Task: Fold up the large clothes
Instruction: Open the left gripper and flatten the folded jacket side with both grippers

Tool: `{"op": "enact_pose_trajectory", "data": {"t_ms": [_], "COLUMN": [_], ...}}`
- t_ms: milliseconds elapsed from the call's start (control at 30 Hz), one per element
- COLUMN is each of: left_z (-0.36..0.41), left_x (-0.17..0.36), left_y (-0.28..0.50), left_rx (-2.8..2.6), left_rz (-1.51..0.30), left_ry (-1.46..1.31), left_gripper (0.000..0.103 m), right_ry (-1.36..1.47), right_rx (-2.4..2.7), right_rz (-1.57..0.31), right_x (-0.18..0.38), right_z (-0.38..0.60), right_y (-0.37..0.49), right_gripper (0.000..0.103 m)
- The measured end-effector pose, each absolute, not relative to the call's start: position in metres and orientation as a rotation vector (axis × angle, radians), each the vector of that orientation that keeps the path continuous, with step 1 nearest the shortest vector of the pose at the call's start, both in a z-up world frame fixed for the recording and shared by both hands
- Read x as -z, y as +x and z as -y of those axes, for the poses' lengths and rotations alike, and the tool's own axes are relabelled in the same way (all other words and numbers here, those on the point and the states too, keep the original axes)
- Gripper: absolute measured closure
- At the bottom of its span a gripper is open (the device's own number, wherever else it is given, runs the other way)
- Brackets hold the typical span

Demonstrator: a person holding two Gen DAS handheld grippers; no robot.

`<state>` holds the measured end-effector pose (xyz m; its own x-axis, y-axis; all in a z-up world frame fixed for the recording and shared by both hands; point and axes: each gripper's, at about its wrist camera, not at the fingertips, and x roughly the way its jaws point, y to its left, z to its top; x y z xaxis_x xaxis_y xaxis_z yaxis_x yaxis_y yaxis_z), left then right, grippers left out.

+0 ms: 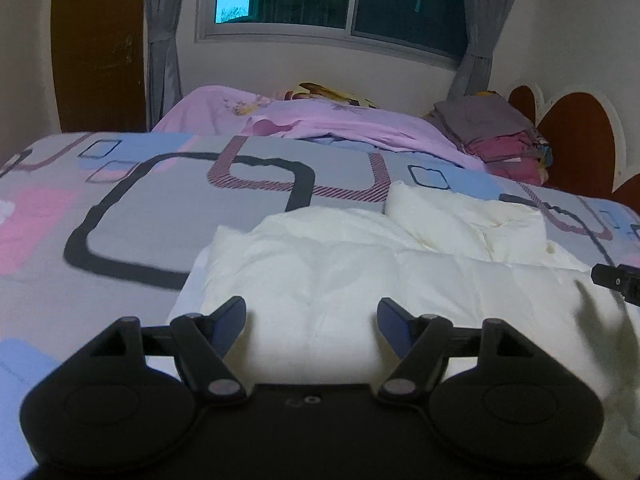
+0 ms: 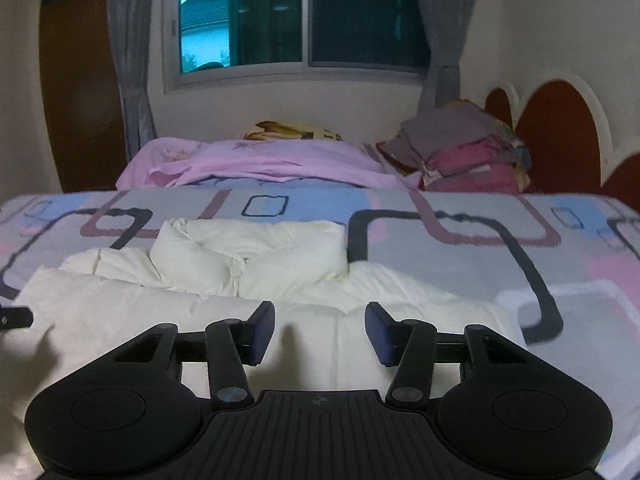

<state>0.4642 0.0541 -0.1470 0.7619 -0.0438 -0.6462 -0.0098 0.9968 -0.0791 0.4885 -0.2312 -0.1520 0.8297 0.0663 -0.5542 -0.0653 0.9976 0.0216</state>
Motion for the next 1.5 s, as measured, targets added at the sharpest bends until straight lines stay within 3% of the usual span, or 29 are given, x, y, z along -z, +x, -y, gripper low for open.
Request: {"op": "enact_pose_trajectory", "data": {"t_ms": [433, 600, 733, 1033, 1300, 1500], "left_z": [-0.067, -0.069, -0.066, -0.054, -0.052, -0.043], "left_x": [0.204, 0.188, 0.169, 0.194, 0.178, 0.179], "left_y": [0.493, 0.486, 0.465, 0.463, 0.453, 0.442], "left_rx": [-0.076, -0.065, -0.025, -0.014, -0.039, -0.045], "left_rz": [-0.755, -0.755, -0.708, -0.784, -0.801, -0.815], "left_ry": [-0.062, -0.076, -0.083, -0.069, -0.071, -0.032], "left_gripper": [0.027, 0.035, 0.035, 0.029, 0.030, 0.027], "right_ry": [-0.079, -0.022, 0.032, -0.040, -0.008, -0.020], "right_rx": [0.011, 0.007, -0.028, -0.023, -0.054, -0.022], "right_rz": [-0.642, -0.612, -0.592, -0.671, -0.636, -0.697], "right_x": [0.224, 0.203, 0.193, 0.220, 0.186, 0.202], "right_z": [0.247, 0.248, 0.251, 0.250, 0.246, 0.249], "right_y": [0.513, 0.502, 0.484, 0.489, 0.466, 0.456], "right_gripper": [0.052, 0.052, 0.052, 0.052, 0.052, 0.052]}}
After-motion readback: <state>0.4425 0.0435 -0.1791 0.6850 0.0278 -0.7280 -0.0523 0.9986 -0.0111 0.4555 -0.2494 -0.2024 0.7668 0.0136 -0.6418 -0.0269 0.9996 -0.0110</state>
